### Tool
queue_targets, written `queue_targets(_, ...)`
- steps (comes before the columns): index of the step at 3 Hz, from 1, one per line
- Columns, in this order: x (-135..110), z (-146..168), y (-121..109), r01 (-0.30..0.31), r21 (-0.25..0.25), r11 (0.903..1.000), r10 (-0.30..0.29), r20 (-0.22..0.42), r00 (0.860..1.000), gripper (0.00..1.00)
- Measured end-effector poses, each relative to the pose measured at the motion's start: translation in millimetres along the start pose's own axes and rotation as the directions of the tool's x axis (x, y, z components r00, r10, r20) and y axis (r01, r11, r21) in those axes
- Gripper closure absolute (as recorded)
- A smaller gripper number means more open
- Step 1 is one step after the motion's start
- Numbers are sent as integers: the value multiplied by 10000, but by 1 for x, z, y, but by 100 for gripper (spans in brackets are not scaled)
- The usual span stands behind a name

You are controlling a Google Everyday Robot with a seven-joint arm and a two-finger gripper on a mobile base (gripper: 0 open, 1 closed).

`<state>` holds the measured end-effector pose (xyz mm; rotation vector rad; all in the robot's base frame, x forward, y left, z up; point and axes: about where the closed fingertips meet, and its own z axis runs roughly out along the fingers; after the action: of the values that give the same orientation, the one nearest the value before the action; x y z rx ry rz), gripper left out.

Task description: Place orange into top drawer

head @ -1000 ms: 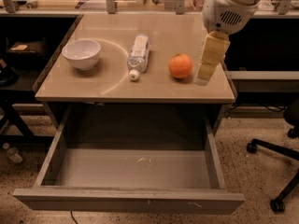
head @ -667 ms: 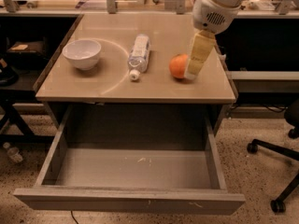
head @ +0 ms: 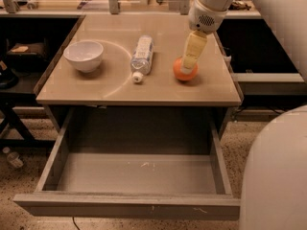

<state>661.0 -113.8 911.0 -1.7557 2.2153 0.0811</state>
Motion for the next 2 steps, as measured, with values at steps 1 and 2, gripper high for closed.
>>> queue_targets(1,1,11,-4,109,-20,9999,-109,188,9998,0)
queue_targets(2,7,27,-11,-79,-198,9998,85,308,9995,0)
